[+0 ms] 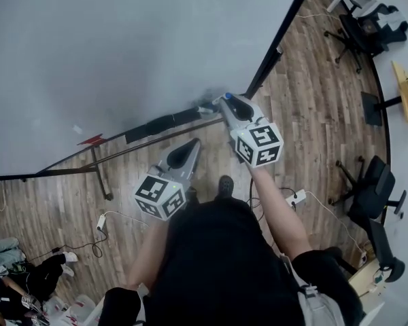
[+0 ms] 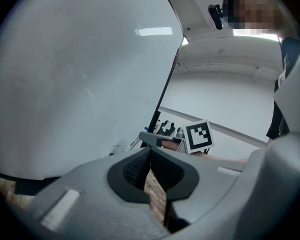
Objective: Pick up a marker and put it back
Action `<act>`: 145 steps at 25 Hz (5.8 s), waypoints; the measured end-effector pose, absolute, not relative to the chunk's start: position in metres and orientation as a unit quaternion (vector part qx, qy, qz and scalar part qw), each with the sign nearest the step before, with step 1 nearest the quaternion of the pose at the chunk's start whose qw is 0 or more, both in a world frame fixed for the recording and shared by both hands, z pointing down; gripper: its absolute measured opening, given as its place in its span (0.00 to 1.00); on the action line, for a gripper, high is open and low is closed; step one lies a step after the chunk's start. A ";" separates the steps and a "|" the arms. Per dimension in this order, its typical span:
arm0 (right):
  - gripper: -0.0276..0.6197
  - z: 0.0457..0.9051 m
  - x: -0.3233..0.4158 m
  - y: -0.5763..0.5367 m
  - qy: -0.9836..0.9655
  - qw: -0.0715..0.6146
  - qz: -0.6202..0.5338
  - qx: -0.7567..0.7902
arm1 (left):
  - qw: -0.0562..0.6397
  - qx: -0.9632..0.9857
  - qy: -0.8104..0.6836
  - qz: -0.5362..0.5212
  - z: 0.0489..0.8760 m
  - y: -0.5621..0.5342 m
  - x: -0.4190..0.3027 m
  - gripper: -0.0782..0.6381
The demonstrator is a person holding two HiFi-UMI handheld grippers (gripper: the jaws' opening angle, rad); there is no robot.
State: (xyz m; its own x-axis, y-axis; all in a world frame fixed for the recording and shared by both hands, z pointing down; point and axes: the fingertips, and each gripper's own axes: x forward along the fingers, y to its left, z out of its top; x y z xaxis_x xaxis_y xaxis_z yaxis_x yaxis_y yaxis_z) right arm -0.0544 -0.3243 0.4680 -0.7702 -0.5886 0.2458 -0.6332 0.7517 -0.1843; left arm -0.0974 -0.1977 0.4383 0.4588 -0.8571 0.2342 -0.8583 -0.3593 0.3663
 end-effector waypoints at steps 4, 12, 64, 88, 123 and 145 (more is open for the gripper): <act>0.16 0.482 -0.065 -0.330 -0.929 0.099 0.139 0.329 | 0.230 0.824 -0.517 0.000 0.440 -0.204 -0.110 0.12; 0.16 0.504 -0.079 -0.334 -0.927 0.116 0.157 0.320 | 0.240 0.826 -0.510 0.003 0.447 -0.211 -0.114 0.12; 0.24 0.566 -0.062 -0.329 -0.897 0.193 0.201 0.343 | 0.237 0.815 -0.528 0.003 0.447 -0.193 -0.119 0.12; 0.23 0.569 0.012 -0.261 -0.919 0.209 0.184 0.279 | 0.263 0.777 -0.572 -0.010 0.465 -0.135 -0.042 0.12; 0.05 0.408 -0.038 -0.008 -0.935 0.025 0.131 0.328 | 0.235 0.861 -0.451 -0.006 0.441 0.015 -0.127 0.12; 0.05 0.392 -0.035 0.022 -0.931 0.032 0.088 0.353 | 0.207 0.885 -0.418 -0.003 0.422 0.032 -0.106 0.12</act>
